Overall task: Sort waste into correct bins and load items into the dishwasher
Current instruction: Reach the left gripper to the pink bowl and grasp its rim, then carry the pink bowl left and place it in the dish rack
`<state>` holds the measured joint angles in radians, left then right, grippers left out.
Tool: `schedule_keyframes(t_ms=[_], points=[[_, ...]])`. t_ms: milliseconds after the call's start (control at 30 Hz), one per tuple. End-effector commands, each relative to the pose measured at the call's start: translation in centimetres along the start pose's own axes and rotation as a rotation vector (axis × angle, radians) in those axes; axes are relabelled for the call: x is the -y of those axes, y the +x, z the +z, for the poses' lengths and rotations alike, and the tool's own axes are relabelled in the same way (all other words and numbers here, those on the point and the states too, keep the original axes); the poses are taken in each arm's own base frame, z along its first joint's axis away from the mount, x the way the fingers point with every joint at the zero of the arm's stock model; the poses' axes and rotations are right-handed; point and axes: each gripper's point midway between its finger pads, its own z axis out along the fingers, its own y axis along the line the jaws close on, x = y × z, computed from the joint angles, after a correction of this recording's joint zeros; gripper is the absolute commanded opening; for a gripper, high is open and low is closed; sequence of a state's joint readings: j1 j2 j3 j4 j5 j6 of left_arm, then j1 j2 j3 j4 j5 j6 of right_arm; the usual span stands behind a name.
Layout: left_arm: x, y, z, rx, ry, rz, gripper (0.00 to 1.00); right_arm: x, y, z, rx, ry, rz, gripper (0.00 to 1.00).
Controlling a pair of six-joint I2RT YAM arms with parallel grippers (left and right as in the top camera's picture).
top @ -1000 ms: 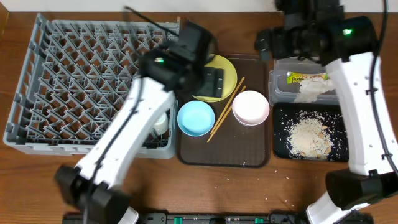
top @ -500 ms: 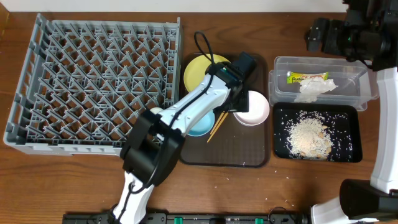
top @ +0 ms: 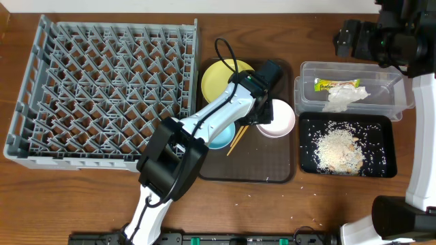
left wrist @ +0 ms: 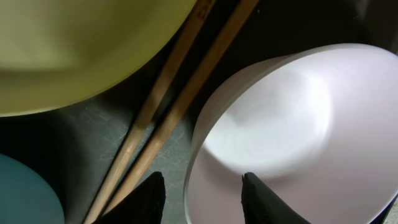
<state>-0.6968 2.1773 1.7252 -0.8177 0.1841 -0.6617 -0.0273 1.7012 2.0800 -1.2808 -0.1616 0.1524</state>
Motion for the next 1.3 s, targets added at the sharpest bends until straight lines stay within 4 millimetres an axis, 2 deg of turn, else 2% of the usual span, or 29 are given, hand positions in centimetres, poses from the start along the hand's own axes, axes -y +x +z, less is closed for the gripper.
schedule_keyframes(t_ms=[0, 200, 467, 567, 633, 667, 733, 833, 967, 1033, 1133, 1167, 1233, 1267], points=[[-0.9, 0.6, 1.8, -0.026, -0.045, -0.049, 0.37, -0.3, 0.2, 0.2, -0.010, -0.007, 0.006, 0.99], [-0.7, 0.5, 2.1, -0.021, -0.039, -0.049, 0.28, -0.4, 0.2, 0.2, -0.010, -0.007, 0.006, 0.99], [-0.3, 0.3, 2.9, -0.013, -0.030, -0.060, 0.27, -0.3, 0.2, 0.2, -0.010, -0.007, 0.006, 0.99], [-0.3, 0.3, 2.9, -0.013, -0.030, -0.060, 0.19, -0.3, 0.2, 0.2, -0.010, -0.007, 0.006, 0.99], [-0.3, 0.3, 2.9, -0.013, -0.030, -0.060, 0.08, -0.3, 0.2, 0.2, -0.010, -0.007, 0.006, 0.99], [-0.3, 0.3, 2.9, -0.013, -0.030, -0.060, 0.08, -0.3, 0.2, 0.2, -0.010, -0.007, 0.006, 0.99], [-0.2, 0.3, 2.7, -0.013, -0.025, -0.059, 0.08, -0.3, 0.2, 0.2, -0.010, -0.007, 0.006, 0.99], [0.3, 0.1, 1.3, 0.006, -0.006, -0.045, 0.08, -0.3, 0.2, 0.2, -0.010, -0.007, 0.006, 0.99], [1.4, -0.7, -2.2, 0.068, 0.046, 0.054, 0.07, -0.3, 0.2, 0.2, -0.010, -0.007, 0.006, 0.99], [1.7, -1.7, -6.0, 0.156, 0.063, 0.157, 0.07, -0.3, 0.2, 0.2, -0.010, -0.007, 0.006, 0.99], [0.0, -3.4, -10.5, 0.308, -0.040, 0.233, 0.07, -0.3, 0.2, 0.2, -0.010, -0.007, 0.006, 0.99], [-1.3, -4.3, -12.6, 0.384, -0.118, 0.255, 0.08, -0.3, 0.2, 0.2, -0.010, -0.007, 0.006, 0.99], [-3.1, -5.2, -15.2, 0.477, -0.226, 0.258, 0.07, -0.3, 0.2, 0.2, -0.010, -0.007, 0.006, 0.99], [-5.3, -6.3, -17.9, 0.567, -0.353, 0.251, 0.07, -0.3, 0.2, 0.2, -0.010, -0.007, 0.006, 0.99]])
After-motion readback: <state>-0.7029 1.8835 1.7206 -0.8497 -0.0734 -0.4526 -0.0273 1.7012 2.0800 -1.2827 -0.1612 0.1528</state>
